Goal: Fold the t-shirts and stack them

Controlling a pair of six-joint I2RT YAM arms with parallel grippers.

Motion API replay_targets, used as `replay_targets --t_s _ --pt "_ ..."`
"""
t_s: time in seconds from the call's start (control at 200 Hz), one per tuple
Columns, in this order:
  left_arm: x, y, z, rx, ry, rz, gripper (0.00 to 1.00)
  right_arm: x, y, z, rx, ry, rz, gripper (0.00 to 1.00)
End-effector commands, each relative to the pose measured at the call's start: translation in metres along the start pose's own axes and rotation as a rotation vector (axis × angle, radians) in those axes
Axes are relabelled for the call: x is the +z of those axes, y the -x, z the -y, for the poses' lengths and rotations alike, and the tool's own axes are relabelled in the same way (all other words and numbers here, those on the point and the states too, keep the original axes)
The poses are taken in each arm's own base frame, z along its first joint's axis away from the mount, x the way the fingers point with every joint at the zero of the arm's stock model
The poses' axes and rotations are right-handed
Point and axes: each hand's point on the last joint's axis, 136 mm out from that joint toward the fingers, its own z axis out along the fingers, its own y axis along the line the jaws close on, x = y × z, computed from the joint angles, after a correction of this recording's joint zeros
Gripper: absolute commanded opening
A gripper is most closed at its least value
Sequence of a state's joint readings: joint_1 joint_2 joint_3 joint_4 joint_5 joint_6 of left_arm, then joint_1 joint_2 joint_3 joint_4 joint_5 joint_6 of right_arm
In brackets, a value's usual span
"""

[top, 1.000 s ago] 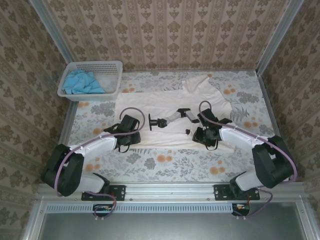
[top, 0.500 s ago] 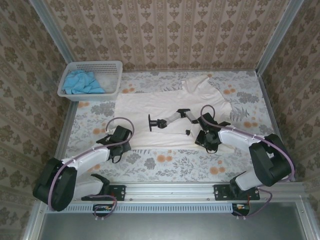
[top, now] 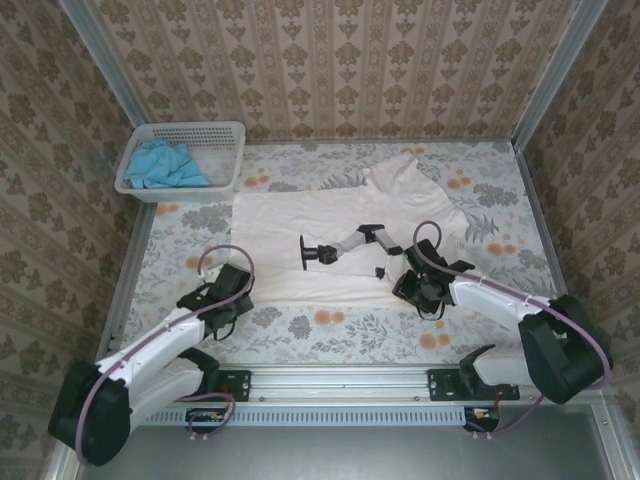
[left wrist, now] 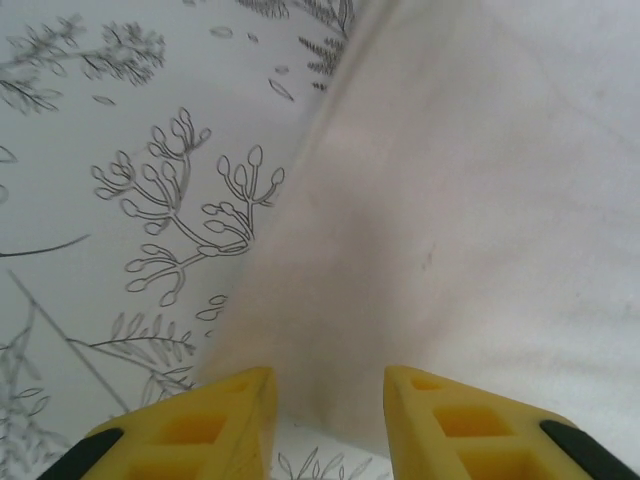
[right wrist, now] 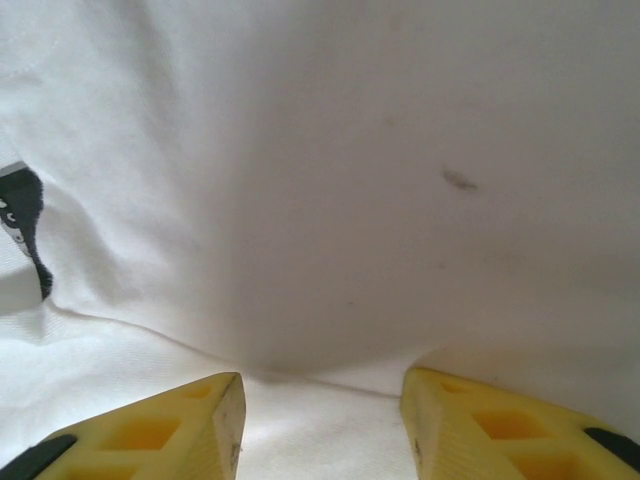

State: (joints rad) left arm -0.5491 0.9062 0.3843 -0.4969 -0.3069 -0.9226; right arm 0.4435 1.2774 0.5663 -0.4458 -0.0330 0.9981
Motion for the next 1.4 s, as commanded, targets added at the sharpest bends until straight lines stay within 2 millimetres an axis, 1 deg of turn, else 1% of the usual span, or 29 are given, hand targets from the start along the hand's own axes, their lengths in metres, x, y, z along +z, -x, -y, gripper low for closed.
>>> replay_targets --t_s 0.0,0.085,0.125,0.155,0.195,0.2,0.235,0.3,0.375,0.43,0.48,0.54,0.635,0.7,0.805,0.895,0.995,1.165,1.255,1.315,1.32,1.34,1.39 --pt "-0.026 0.027 0.012 0.041 -0.026 0.073 0.35 -0.008 -0.02 0.03 0.003 -0.101 -0.061 0.52" --pt "-0.038 0.038 0.038 0.077 -0.117 0.091 0.33 -0.019 -0.012 0.019 -0.007 -0.047 -0.017 0.54" --pt "-0.041 0.039 0.052 0.1 -0.166 0.09 0.3 -0.022 -0.009 0.012 -0.011 -0.012 -0.003 0.54" --pt "-0.042 0.037 0.065 0.124 -0.21 0.083 0.28 -0.023 -0.008 0.006 -0.013 0.018 0.0 0.52" --pt "-0.042 0.032 0.083 0.172 -0.269 0.062 0.26 -0.023 -0.01 0.001 -0.016 0.045 -0.01 0.49" --pt "-0.042 0.031 0.085 0.177 -0.274 0.059 0.26 -0.023 -0.009 -0.003 -0.017 0.059 -0.006 0.49" --pt "-0.04 0.026 0.096 0.208 -0.295 0.037 0.22 -0.023 -0.009 -0.011 -0.024 0.091 -0.005 0.46" --pt "-0.035 0.014 0.116 0.276 -0.326 -0.004 0.16 -0.022 -0.01 -0.017 -0.038 0.099 -0.014 0.39" --pt "-0.026 -0.002 0.132 0.337 -0.335 -0.062 0.13 -0.017 -0.015 -0.023 -0.064 0.092 -0.034 0.29" --pt "-0.016 -0.013 0.136 0.36 -0.317 -0.107 0.12 -0.013 -0.019 -0.026 -0.074 0.081 -0.052 0.22" --pt "-0.005 -0.021 0.133 0.366 -0.287 -0.14 0.11 -0.008 -0.022 -0.027 -0.086 0.069 -0.065 0.18" --pt "0.007 -0.028 0.127 0.363 -0.254 -0.159 0.1 -0.002 -0.024 -0.025 -0.091 0.038 -0.073 0.15" --pt "0.023 -0.036 0.108 0.361 -0.174 -0.169 0.1 0.006 -0.024 -0.015 -0.078 -0.01 -0.066 0.11" --pt "0.029 -0.041 0.095 0.367 -0.12 -0.191 0.1 0.01 -0.027 -0.009 -0.064 -0.036 -0.074 0.07" --pt "0.033 -0.048 0.077 0.36 -0.054 -0.214 0.1 0.016 -0.036 0.002 -0.049 -0.078 -0.106 0.03" --pt "0.035 -0.051 0.062 0.329 -0.01 -0.208 0.11 0.019 -0.046 0.011 -0.047 -0.097 -0.141 0.01" --pt "0.034 -0.057 0.048 0.295 0.004 -0.207 0.11 0.019 -0.056 0.02 -0.038 -0.104 -0.146 0.01" --pt "0.025 -0.06 0.029 0.248 0.019 -0.193 0.11 0.01 -0.064 0.033 -0.02 -0.098 -0.139 0.03" --pt "0.018 -0.059 0.026 0.23 0.004 -0.181 0.11 0.006 -0.066 0.036 -0.011 -0.084 -0.133 0.04" --pt "0.013 -0.058 0.025 0.224 -0.006 -0.173 0.12 0.002 -0.064 0.033 -0.009 -0.063 -0.121 0.06" --pt "0.013 -0.058 0.025 0.224 -0.007 -0.172 0.12 0.002 -0.065 0.035 -0.008 -0.073 -0.125 0.06" --pt "0.011 -0.056 0.025 0.222 -0.011 -0.166 0.13 0.0 -0.065 0.036 -0.009 -0.079 -0.126 0.07" --pt "0.006 -0.049 0.027 0.225 -0.016 -0.146 0.16 -0.005 -0.063 0.031 -0.012 -0.066 -0.12 0.08"
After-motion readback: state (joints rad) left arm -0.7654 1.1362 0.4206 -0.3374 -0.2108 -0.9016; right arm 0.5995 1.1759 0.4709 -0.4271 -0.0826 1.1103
